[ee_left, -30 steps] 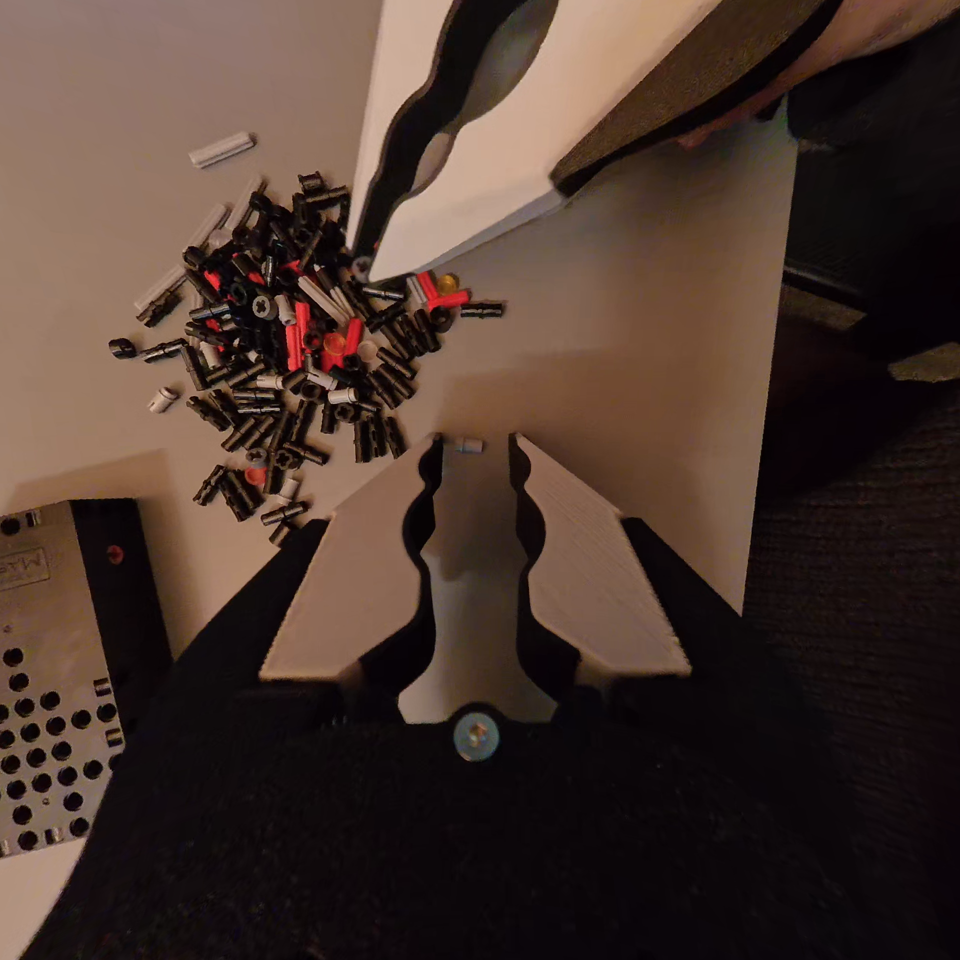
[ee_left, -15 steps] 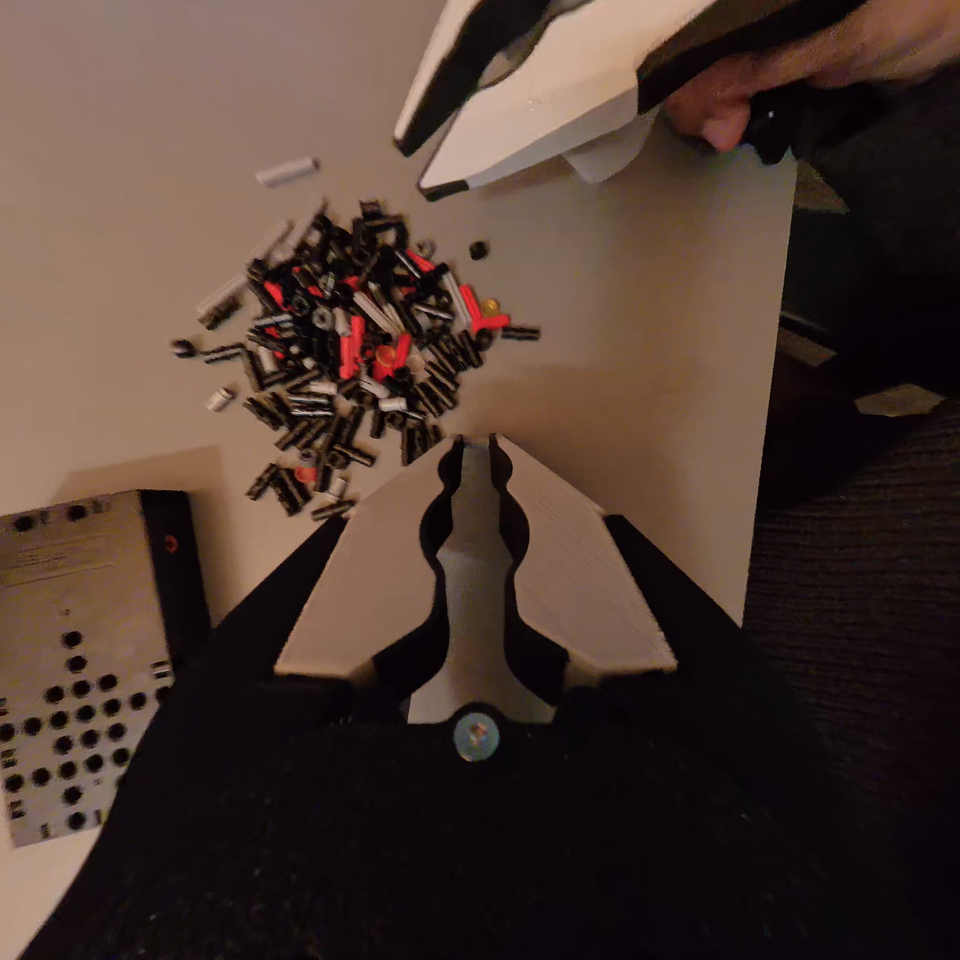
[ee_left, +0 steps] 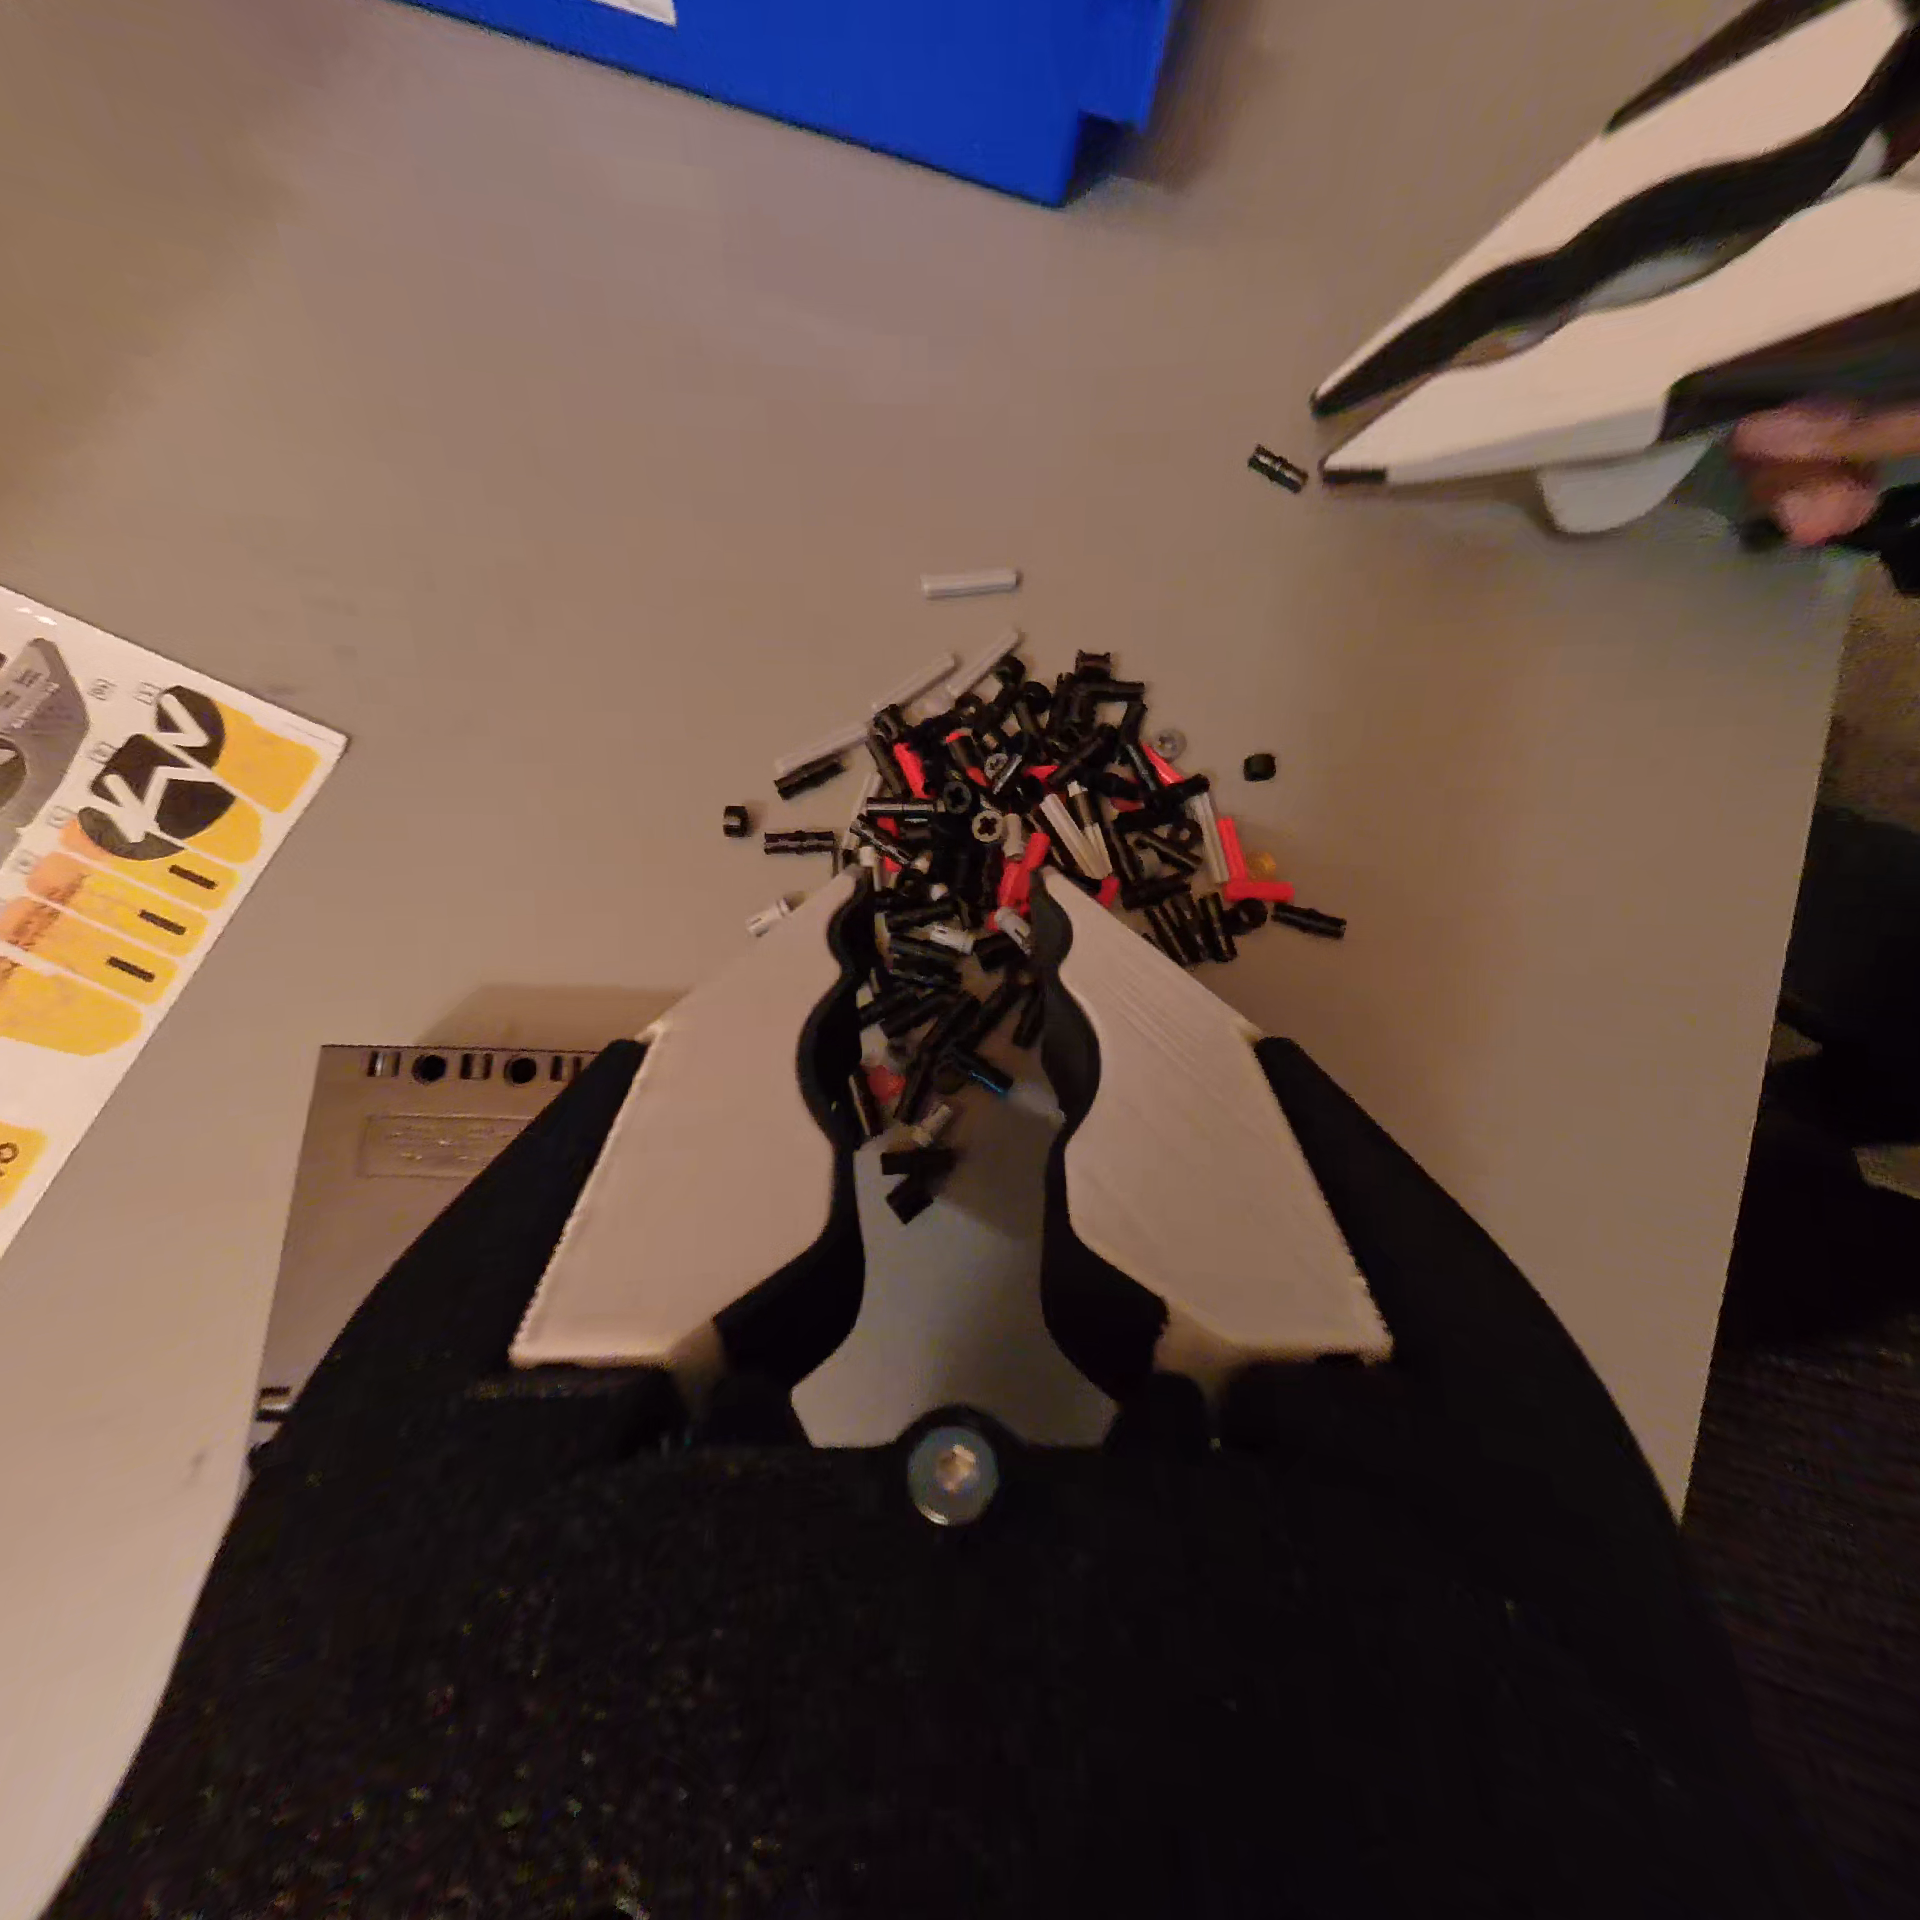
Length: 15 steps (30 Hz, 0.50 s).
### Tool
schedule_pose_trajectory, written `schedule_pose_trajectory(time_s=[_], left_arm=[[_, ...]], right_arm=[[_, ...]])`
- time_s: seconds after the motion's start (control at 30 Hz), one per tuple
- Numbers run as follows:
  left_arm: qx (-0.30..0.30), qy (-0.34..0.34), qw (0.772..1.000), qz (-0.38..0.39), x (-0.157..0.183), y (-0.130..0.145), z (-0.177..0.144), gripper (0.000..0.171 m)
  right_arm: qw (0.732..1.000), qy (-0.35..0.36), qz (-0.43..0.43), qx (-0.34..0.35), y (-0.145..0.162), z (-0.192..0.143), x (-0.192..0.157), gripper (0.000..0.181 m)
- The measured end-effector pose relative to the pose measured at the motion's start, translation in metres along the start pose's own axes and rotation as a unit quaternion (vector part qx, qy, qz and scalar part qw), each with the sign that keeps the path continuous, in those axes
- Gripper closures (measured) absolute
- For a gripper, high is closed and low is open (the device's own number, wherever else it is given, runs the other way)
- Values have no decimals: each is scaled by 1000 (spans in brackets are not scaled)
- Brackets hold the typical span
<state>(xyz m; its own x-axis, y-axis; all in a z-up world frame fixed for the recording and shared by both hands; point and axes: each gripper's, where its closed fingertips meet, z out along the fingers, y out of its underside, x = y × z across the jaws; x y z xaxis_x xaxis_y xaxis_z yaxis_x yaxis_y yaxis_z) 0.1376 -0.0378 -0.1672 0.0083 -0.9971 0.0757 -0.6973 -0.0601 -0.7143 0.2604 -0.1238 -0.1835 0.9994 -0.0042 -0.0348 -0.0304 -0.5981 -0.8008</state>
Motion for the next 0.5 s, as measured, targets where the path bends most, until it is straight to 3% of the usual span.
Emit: schedule_pose_trajectory(time_s=[0.3,0.4,0.5], left_arm=[[23,4,1000,-19,1,3,-16,142],[37,15,999,-30,7,2,-21,142],[44,15,998,-34,10,3,-25,142]], right_arm=[[998,42,-15,-40,8,13,6,176],[1000,4,-18,-13,-4,15,-11,176],[996,-73,-22,42,-31,18,-55,176]])
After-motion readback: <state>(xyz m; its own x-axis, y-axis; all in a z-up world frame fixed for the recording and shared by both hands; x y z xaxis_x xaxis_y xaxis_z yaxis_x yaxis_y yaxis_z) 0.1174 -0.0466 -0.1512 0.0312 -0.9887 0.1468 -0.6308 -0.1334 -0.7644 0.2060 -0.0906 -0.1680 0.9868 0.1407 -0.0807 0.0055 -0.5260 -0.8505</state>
